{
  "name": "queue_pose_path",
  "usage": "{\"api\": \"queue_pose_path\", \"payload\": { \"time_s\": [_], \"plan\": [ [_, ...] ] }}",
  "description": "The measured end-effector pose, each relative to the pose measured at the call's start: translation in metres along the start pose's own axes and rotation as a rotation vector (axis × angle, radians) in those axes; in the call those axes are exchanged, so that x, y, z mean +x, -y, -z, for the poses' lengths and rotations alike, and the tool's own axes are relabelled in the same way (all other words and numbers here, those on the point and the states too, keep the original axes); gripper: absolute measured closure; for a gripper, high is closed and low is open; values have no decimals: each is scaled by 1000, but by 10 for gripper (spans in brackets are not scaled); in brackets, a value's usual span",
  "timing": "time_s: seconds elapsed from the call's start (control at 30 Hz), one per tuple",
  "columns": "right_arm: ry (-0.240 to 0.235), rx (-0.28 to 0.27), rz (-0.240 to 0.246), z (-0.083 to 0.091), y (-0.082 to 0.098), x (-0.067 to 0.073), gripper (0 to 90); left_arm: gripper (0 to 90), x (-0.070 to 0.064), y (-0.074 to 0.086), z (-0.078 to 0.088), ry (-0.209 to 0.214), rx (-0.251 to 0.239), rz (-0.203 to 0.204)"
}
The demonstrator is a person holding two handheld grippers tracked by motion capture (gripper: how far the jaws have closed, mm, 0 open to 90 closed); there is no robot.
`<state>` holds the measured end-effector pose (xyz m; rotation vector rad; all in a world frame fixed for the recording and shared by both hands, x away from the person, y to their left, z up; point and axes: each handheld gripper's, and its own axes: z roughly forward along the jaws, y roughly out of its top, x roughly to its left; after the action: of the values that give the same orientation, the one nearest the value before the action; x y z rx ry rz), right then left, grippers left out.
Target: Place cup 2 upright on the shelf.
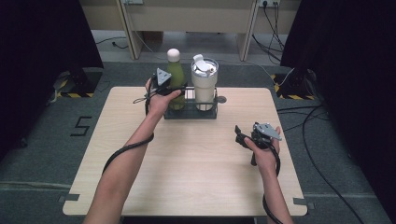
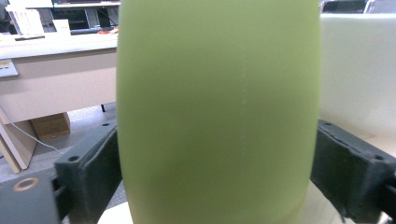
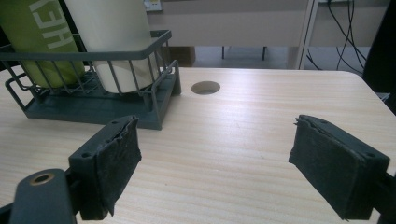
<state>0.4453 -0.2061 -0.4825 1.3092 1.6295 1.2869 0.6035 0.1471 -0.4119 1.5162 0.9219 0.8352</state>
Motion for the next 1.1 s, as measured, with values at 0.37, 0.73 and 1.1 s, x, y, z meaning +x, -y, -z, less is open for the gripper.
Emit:
{"api": "queue_pose_path", "payload": {
  "time_s": [0.37,0.73,1.1],
  "plan": [
    [1,3,1,0,0,0,151,56,-1,-5,11,-2,-10,-14],
    [5,-2,-3,2,-1,0,151,37,2,-2,30,-2,-9,-25],
    [9,-3,-3,3,-2,1,151,27,1,3,56,6,-9,-28]
  ]
}}
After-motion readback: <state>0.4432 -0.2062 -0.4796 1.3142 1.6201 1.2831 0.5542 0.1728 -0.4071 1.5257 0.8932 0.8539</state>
